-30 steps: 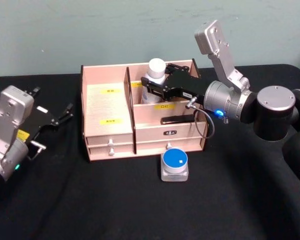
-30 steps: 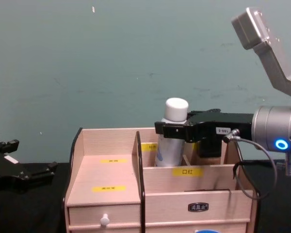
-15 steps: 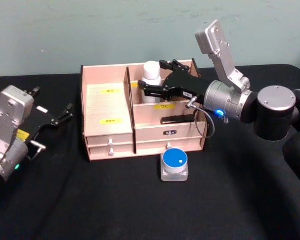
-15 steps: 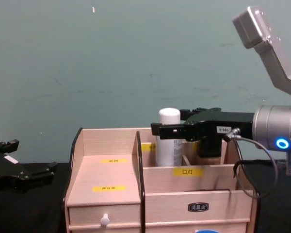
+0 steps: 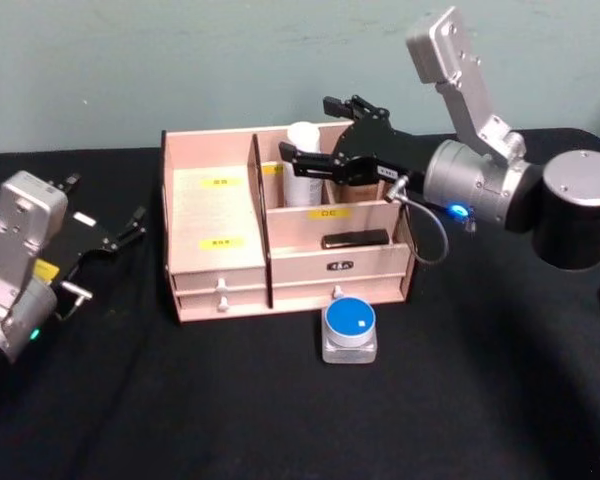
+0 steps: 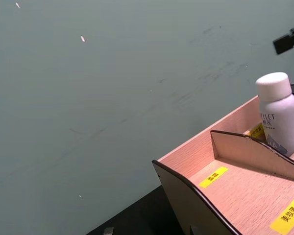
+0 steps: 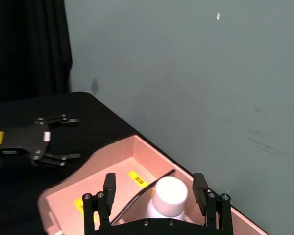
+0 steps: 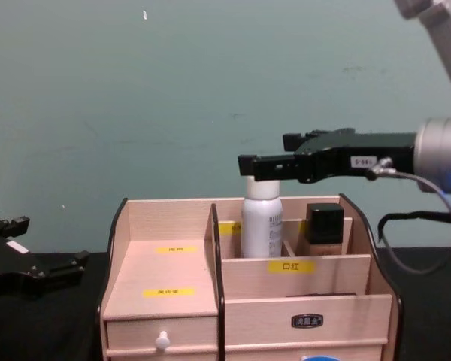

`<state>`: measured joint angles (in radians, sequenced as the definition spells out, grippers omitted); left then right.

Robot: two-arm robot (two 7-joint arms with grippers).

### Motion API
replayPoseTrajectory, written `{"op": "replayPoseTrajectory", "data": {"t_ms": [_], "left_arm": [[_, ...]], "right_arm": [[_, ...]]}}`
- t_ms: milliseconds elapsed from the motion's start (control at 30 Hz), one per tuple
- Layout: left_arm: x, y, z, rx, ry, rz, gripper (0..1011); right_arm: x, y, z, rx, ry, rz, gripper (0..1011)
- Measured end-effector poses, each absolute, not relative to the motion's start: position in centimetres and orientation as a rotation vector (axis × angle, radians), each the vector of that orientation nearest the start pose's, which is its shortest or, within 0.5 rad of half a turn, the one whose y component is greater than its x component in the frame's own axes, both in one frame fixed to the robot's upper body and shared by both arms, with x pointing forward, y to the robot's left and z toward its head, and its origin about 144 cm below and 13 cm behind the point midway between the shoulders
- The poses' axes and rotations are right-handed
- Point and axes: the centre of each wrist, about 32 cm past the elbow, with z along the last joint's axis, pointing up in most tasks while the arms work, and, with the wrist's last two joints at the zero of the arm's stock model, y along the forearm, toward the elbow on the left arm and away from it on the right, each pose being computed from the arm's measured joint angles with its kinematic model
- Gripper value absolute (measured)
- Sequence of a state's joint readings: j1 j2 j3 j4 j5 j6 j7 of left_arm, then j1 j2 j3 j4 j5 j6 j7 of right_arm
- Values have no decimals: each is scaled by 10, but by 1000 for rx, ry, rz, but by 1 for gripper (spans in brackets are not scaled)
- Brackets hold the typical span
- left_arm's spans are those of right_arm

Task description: Pick up the facial cleanser and watermelon frost from the table and place them into the tiered storage box.

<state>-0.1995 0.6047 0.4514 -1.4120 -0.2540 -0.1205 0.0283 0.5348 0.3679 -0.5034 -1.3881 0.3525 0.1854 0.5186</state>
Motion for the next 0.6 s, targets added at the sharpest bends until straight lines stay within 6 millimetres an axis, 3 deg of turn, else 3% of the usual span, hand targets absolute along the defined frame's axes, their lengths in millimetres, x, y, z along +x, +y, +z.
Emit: {"op": "replayPoseTrajectory", "data": {"t_ms": [333,600], "left_arm": [[489,310,1140,304,-285,1248,1009],[489,310,1140,304,-285,1248,1010]], "right_arm": [[523,-221,1266,-183,-75,-634,1000],[482,-230,1260,-238,-32,-619,1000]]}}
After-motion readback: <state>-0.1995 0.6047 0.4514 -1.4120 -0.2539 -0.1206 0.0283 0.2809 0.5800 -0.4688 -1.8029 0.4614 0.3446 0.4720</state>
